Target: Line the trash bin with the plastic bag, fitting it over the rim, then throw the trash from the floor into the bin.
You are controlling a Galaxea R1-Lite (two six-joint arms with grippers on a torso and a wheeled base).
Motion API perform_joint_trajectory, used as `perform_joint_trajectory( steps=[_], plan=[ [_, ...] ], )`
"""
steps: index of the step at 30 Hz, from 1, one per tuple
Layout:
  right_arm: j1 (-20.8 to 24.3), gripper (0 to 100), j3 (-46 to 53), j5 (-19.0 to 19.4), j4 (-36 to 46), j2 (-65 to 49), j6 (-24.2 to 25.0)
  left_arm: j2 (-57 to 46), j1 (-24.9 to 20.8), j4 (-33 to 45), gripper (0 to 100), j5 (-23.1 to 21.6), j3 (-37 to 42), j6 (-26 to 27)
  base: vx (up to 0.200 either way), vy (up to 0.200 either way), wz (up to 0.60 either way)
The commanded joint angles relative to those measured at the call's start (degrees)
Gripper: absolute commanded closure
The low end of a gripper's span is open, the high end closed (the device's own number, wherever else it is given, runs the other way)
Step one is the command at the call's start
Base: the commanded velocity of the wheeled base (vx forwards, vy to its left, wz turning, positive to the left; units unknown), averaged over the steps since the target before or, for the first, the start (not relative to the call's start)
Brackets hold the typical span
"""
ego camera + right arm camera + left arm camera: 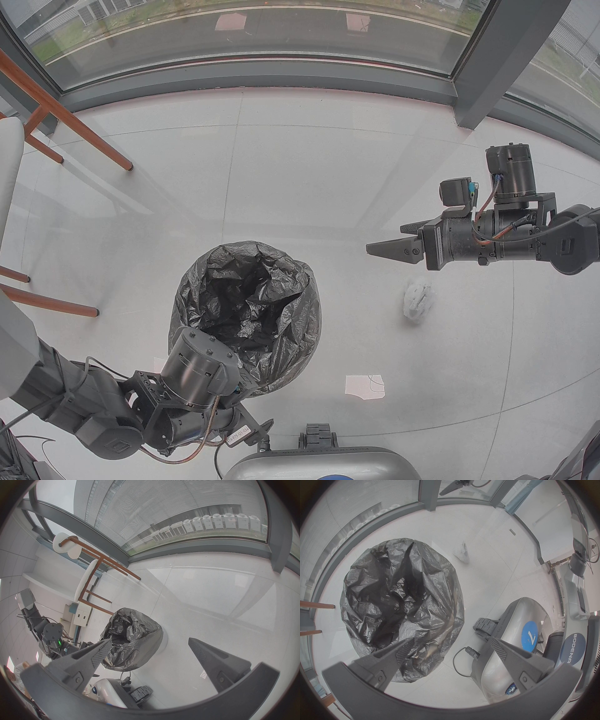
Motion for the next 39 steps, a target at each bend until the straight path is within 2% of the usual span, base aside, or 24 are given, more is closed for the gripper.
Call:
perform_joint_trajectory(
  steps=[1,12,28,37,39],
  plan=[
    [-0.1,0,0.0,0.1,0.0,-0.1,-0.1,1.8,-0.2,0.1,0,0.0,0.3,0.2,0.000,0.000,0.00],
    [0.0,0,0.2,0.1,0.0,-0.2,0.0,1.9,-1.0,0.1,0,-0.1,4.0,2.2,0.000,0.000,0.00],
    [-0.2,0,1.7,0.1,0.0,-1.3,0.1,4.0,-1.9,0.0,0,-0.1,9.1,2.3,0.000,0.000,0.00],
    [-4.2,0,2.3,0.0,0.0,-3.3,0.1,-0.1,-1.5,0.0,0,-0.2,7.2,0.9,0.000,0.000,0.00],
    [-7.5,0,5.4,-0.1,-0.1,-4.1,0.1,-5.4,-1.3,0.1,0,-0.3,7.4,-0.4,0.000,0.000,0.00]
  ],
)
